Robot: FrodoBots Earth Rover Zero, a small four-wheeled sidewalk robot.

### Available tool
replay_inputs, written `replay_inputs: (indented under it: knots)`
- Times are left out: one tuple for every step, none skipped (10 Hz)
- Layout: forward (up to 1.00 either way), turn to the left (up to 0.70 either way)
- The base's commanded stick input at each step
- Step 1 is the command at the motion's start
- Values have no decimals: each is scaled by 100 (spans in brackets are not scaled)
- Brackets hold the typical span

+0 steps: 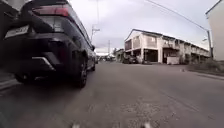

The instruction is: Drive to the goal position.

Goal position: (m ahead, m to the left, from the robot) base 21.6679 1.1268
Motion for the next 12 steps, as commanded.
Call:
replay_inputs:
  knots:
    - [70, 0]
    - [70, 0]
    - [70, 0]
    - [70, 0]
    - [70, 0]
    - [70, 0]
    - [70, 0]
    - [70, 0]
    - [70, 0]
    - [70, 0]
    - [70, 0]
    - [70, 0]
